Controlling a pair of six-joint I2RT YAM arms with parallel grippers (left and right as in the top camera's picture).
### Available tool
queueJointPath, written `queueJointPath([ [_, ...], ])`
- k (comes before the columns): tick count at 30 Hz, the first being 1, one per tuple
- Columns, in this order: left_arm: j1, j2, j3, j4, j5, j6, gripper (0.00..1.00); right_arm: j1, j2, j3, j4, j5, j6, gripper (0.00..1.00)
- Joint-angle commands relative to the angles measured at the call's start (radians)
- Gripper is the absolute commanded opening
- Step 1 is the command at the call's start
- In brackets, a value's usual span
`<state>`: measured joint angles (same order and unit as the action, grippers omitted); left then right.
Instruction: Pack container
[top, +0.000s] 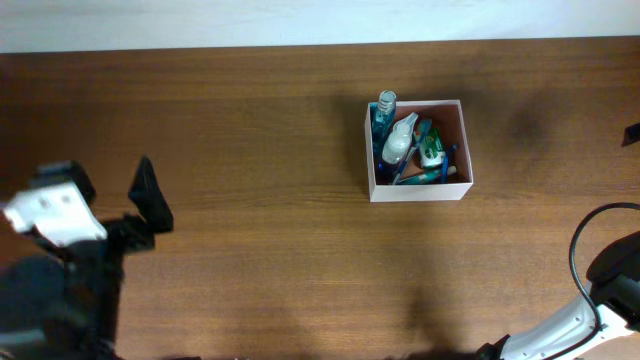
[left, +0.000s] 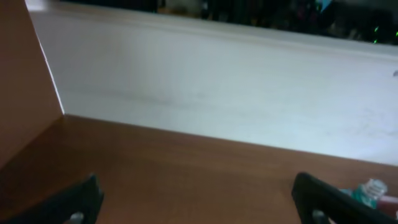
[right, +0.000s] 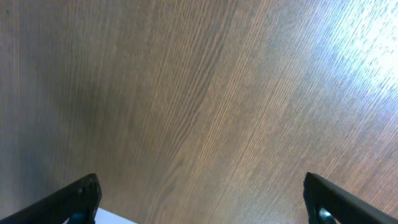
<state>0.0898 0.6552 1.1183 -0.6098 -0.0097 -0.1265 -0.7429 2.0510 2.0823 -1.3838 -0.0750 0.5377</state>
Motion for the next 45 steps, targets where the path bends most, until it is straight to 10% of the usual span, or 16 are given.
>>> queueJointPath([
  [1,-0.002,-0.127,-0.167,0.109,0.014,0.008,0.99,0.003,0.0,0.016,0.0,0.009,-0.01,0.99],
  [20,-0.002,-0.532,-0.729,0.631,0.015,0.008,0.99,0.003,0.0,0.016,0.0,0.009,-0.01,0.99],
  [45,-0.002,-0.65,-0.887,0.717,0.013,0.039,0.99,0.003,-0.001,0.016,0.0,0.008,-0.01,0.99],
])
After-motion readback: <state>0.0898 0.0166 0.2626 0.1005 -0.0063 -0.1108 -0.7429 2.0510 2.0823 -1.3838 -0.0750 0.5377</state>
